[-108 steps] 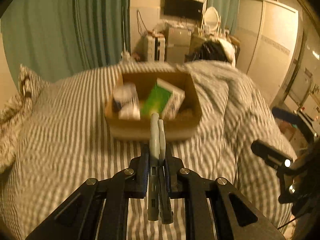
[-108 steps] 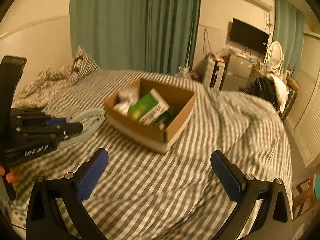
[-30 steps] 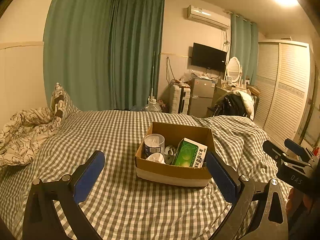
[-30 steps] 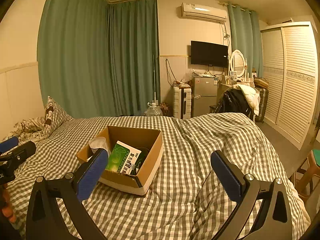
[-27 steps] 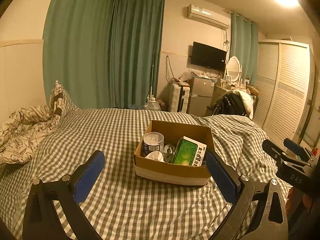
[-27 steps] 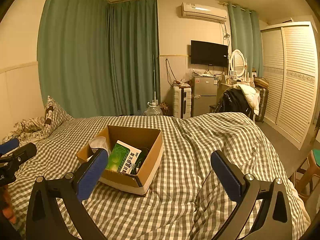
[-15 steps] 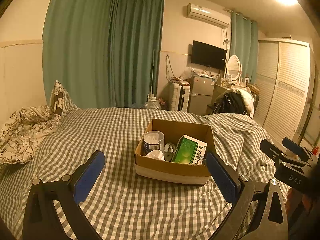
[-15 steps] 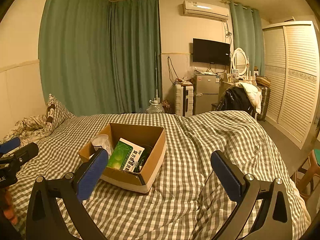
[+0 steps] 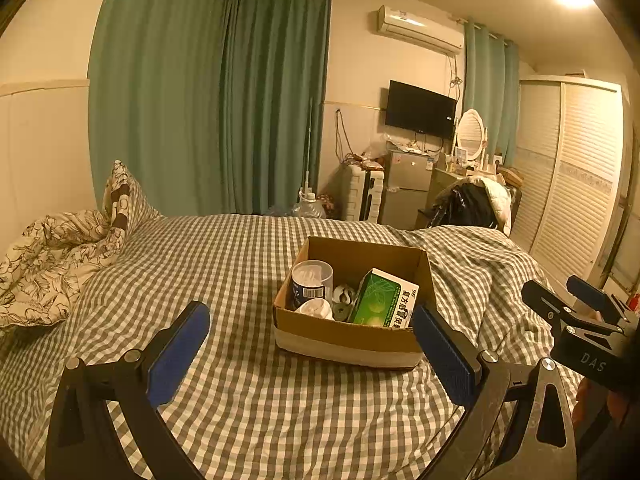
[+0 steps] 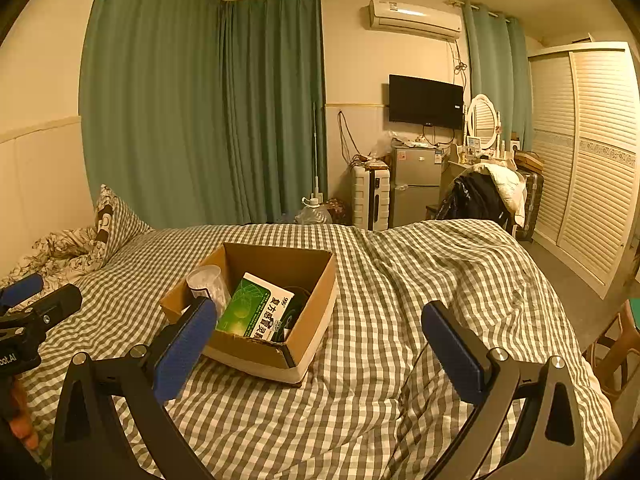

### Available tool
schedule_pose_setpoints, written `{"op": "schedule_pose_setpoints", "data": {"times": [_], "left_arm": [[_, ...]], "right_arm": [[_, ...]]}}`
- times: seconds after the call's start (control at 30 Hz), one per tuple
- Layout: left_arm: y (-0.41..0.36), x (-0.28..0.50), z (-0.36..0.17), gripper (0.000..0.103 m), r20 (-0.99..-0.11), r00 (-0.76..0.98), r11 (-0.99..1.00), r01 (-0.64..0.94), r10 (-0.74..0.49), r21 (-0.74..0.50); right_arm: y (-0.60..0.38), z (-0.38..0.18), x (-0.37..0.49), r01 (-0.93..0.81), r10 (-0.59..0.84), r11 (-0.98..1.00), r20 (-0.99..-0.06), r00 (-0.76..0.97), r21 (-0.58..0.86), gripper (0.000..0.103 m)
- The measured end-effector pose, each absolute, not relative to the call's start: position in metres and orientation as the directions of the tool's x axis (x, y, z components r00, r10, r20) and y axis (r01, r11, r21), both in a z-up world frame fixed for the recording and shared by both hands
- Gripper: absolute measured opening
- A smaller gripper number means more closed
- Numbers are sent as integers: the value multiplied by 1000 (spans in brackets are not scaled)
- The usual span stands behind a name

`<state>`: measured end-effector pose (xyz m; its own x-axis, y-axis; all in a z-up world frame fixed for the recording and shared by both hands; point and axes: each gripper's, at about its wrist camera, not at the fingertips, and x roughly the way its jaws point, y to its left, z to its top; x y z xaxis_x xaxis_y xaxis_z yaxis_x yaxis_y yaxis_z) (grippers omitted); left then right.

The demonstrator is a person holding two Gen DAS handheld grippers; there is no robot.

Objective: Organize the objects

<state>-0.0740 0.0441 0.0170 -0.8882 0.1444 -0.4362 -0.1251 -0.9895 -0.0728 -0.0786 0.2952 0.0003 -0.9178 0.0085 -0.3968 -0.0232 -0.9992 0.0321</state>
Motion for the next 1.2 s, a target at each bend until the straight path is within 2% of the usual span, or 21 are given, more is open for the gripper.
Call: {"op": "schedule_pose_setpoints", "data": {"times": [1.2], "left_arm": [[40, -74, 15, 103, -445, -887, -992, -115, 125, -50]], "right_arm": [[293, -5, -83, -15, 1, -999, -423, -906, 29, 103]]}}
